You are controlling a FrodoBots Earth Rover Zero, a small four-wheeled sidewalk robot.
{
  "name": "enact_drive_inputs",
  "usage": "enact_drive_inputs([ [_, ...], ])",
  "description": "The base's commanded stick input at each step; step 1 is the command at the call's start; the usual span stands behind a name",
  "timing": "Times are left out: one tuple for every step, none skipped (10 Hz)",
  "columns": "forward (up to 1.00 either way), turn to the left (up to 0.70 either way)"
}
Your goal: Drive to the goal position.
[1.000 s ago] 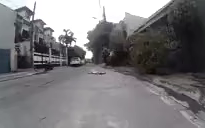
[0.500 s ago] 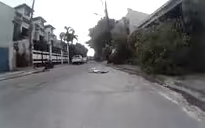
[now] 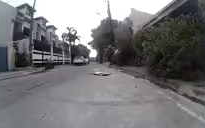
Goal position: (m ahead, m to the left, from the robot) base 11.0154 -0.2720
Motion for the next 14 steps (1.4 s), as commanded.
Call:
enact_drive_inputs([
  [1.00,0.01],
  [1.00,0.01],
  [1.00,0.01],
  [1.00,0.01],
  [1.00,0.01],
  [1.00,0.01],
  [1.00,-0.35],
  [1.00,-0.39],
  [1.00,-0.39],
  [1.00,-0.39],
  [1.00,-0.39],
  [1.00,-0.39],
  [1.00,-0.39],
  [1.00,-0.39],
])
